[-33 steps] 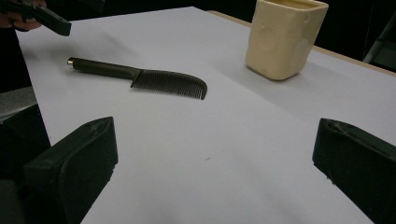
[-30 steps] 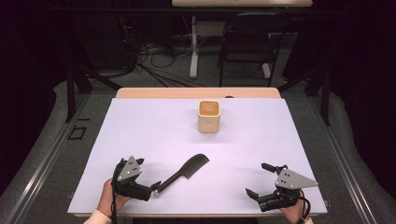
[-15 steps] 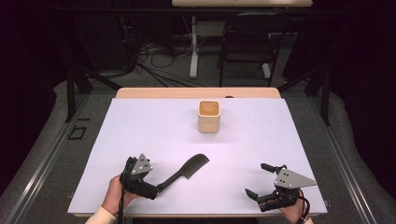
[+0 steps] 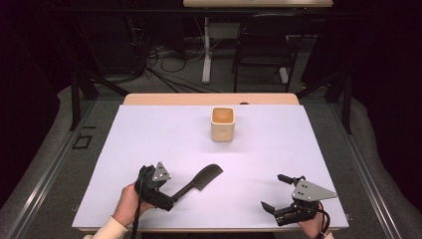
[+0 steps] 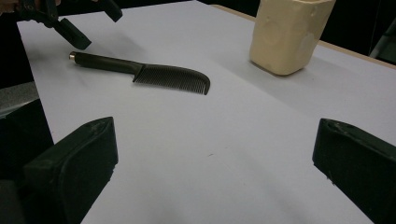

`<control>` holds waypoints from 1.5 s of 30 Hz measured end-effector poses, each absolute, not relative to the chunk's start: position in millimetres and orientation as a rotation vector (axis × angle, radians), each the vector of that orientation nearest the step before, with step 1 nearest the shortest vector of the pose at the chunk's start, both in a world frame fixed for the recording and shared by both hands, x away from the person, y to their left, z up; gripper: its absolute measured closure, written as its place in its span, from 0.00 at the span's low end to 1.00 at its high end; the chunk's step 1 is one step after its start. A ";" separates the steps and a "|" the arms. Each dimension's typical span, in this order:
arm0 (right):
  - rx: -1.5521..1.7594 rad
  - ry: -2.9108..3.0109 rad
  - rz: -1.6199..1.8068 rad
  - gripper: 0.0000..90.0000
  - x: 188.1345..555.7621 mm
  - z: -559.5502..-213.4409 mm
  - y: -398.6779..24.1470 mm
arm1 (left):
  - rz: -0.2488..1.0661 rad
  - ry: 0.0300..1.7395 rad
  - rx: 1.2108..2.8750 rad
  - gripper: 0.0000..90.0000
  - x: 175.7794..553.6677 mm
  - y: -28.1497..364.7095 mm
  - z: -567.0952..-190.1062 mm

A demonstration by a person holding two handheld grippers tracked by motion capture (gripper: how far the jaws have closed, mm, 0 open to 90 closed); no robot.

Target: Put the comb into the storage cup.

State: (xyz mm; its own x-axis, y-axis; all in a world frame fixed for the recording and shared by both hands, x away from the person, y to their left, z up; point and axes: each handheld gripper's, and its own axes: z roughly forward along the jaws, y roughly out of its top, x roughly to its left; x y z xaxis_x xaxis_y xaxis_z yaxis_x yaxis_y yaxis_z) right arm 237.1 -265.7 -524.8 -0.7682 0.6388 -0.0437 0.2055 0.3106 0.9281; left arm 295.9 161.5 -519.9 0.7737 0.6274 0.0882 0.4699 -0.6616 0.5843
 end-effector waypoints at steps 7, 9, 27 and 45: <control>0.753 2.182 1.446 0.00 237.2 -525.0 -265.2 | 0.376 0.840 2.461 0.00 299.8 151.2 -519.3; 0.754 2.183 1.444 0.00 237.1 -525.0 -265.4 | 0.378 0.845 2.473 0.00 301.1 148.7 -519.4; 0.758 2.188 1.438 0.00 237.7 -526.0 -264.9 | 0.351 0.858 2.551 0.05 308.4 126.7 -519.1; 0.753 2.198 1.434 0.00 238.2 -526.2 -264.3 | 0.238 0.861 2.696 0.42 317.7 102.8 -517.3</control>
State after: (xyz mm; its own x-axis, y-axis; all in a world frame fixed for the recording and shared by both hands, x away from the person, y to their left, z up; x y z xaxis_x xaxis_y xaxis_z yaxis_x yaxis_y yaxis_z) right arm 238.2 -264.3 -526.2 -0.7709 0.6354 -0.0445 0.2154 0.3257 0.9206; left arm 317.7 102.8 -517.3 0.8065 0.5876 0.0655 0.5378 -0.7751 0.3315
